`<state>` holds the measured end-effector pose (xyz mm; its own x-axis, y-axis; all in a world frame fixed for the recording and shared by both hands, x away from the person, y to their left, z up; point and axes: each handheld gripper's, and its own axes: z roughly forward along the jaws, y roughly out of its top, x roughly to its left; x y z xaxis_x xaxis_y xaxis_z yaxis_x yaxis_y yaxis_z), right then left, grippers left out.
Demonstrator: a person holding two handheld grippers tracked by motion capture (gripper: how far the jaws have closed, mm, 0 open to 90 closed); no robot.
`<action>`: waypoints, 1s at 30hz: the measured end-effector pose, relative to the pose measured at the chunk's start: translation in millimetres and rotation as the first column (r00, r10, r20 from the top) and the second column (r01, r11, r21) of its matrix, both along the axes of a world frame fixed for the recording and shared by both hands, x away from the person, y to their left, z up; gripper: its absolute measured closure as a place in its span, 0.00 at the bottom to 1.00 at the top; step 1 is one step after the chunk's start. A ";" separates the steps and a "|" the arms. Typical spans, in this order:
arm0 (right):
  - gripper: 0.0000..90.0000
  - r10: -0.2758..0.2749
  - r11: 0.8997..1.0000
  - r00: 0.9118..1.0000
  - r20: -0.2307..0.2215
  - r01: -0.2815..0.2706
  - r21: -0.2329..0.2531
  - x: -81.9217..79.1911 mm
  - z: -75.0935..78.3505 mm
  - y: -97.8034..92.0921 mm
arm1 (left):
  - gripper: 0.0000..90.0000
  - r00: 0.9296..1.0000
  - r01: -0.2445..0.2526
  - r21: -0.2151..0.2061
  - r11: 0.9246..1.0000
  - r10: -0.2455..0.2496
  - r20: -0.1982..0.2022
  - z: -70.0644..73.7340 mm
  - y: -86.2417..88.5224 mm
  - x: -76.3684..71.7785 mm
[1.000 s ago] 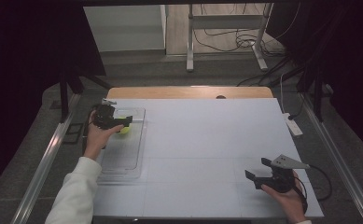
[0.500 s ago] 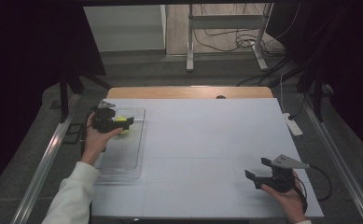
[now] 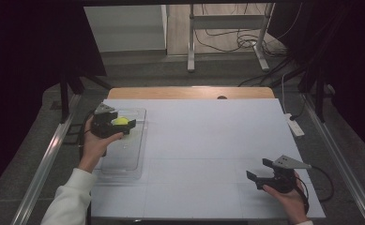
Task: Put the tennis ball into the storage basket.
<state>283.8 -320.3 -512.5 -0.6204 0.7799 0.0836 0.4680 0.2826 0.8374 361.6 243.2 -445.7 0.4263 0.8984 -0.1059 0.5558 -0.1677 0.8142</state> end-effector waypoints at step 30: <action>0.15 -0.009 1.000 1.000 -0.001 0.009 -0.014 -1.8 0.8 -0.1 | 0.15 0.994 0.093 -0.074 0.993 -0.088 0.061 -10.9 -10.1 -69.1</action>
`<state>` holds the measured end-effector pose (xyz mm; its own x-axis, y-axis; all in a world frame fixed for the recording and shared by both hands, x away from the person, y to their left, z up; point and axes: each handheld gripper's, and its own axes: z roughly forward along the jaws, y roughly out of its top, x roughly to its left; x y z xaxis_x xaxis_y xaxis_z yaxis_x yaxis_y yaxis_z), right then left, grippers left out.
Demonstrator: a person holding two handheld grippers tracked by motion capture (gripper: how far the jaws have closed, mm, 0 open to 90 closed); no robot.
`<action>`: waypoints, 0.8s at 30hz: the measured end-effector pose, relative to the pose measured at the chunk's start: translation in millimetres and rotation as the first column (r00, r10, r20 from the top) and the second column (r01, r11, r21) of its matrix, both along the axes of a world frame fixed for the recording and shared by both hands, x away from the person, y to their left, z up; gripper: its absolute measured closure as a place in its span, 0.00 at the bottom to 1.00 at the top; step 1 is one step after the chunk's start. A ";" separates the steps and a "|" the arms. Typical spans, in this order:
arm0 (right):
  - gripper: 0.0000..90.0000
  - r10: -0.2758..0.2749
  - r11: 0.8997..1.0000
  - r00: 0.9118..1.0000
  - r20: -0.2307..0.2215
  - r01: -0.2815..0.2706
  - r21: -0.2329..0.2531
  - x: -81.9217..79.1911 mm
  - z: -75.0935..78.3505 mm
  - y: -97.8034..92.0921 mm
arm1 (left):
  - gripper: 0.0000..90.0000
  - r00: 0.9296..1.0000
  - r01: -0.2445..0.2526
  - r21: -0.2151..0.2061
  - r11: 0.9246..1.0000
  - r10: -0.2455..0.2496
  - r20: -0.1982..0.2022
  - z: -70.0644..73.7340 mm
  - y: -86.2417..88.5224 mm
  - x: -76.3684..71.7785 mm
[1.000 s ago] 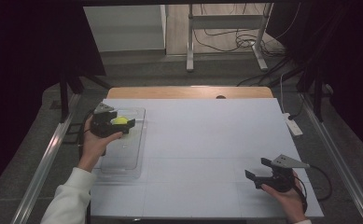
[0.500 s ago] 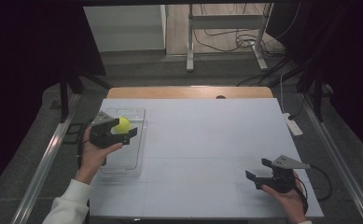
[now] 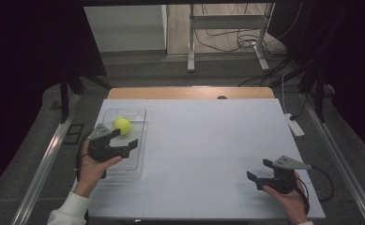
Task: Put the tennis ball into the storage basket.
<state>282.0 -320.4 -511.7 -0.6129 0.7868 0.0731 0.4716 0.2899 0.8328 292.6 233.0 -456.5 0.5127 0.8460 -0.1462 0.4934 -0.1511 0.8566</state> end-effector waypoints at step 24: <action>0.15 0.007 1.000 1.000 0.009 -0.007 0.015 -1.5 2.2 -0.3 | 0.15 0.997 0.074 -0.030 0.997 -0.073 0.020 -24.4 -13.1 -56.0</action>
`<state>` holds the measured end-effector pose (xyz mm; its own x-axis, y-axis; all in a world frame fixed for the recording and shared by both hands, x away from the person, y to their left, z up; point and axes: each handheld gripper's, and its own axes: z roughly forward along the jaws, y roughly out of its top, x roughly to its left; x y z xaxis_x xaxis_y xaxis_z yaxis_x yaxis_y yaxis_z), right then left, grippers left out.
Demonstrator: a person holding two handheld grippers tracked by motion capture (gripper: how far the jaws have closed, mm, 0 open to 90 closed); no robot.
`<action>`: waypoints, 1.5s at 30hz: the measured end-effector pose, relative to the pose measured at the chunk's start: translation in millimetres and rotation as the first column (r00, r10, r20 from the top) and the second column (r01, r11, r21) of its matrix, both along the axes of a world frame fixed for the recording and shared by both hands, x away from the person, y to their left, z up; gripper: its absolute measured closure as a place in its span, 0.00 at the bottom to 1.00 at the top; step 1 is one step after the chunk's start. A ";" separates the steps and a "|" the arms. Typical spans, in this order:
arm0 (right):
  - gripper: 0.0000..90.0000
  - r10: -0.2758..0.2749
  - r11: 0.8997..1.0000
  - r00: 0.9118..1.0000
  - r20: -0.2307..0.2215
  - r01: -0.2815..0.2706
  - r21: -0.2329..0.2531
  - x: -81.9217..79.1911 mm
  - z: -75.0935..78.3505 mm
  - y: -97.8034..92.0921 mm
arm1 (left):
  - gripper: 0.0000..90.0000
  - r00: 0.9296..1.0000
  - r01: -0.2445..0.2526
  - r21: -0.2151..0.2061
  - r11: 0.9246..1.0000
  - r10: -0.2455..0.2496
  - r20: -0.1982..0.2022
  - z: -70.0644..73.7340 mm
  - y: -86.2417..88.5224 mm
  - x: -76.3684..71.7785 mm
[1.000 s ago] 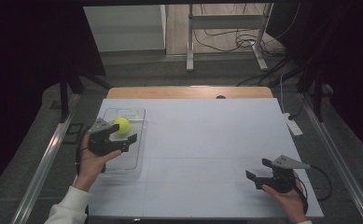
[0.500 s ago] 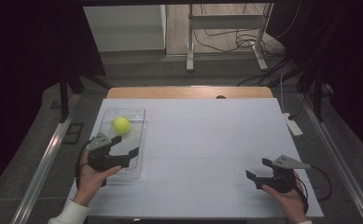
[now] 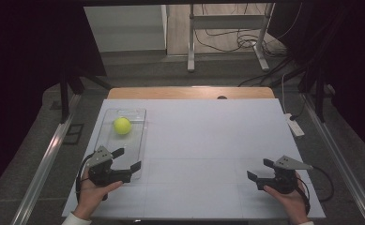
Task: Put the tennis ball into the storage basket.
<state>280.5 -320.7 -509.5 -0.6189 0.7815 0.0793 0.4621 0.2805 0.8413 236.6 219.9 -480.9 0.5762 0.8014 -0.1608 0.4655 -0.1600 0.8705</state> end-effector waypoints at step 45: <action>0.15 0.002 1.000 1.000 0.011 -0.002 0.007 -2.6 1.9 -0.4 | 0.15 0.999 0.040 0.046 0.998 -0.040 0.009 -19.8 -5.8 -7.8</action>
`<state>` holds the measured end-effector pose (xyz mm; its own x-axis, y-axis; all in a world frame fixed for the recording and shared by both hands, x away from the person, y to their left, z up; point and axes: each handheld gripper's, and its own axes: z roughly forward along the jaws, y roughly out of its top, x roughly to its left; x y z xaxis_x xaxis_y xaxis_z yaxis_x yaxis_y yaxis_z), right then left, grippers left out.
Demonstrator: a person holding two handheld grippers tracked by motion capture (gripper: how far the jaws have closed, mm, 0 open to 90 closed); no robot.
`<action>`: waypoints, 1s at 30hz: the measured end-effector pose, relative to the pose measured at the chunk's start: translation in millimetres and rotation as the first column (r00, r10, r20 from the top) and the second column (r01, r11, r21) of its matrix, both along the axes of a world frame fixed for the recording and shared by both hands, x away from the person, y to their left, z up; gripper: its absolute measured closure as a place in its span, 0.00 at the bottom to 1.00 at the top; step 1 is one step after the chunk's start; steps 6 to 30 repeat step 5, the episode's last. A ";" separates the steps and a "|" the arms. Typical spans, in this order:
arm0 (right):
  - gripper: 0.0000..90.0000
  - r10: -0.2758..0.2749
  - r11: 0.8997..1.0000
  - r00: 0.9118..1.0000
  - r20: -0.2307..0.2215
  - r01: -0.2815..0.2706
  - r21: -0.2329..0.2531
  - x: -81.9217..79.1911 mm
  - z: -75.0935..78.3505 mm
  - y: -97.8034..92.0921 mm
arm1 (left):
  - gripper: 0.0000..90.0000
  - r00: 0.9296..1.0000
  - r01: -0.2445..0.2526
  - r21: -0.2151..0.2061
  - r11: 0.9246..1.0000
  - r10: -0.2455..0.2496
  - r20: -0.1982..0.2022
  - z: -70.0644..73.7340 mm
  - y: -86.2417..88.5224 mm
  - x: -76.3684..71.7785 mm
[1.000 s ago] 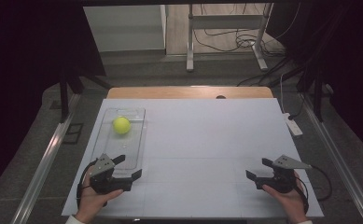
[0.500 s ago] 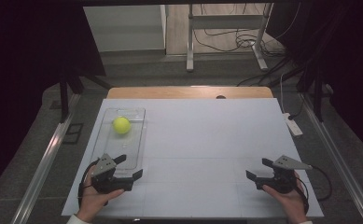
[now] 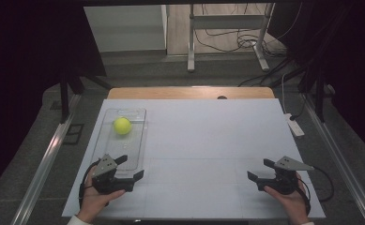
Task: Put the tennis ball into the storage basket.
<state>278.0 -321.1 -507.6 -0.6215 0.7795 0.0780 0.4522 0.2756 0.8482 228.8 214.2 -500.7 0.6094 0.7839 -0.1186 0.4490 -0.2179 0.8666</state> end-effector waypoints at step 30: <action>0.15 0.006 1.000 1.000 0.004 -0.006 0.000 -0.5 0.3 0.1 | 0.15 1.000 0.003 0.000 1.000 -0.003 -0.001 -0.3 -0.1 0.5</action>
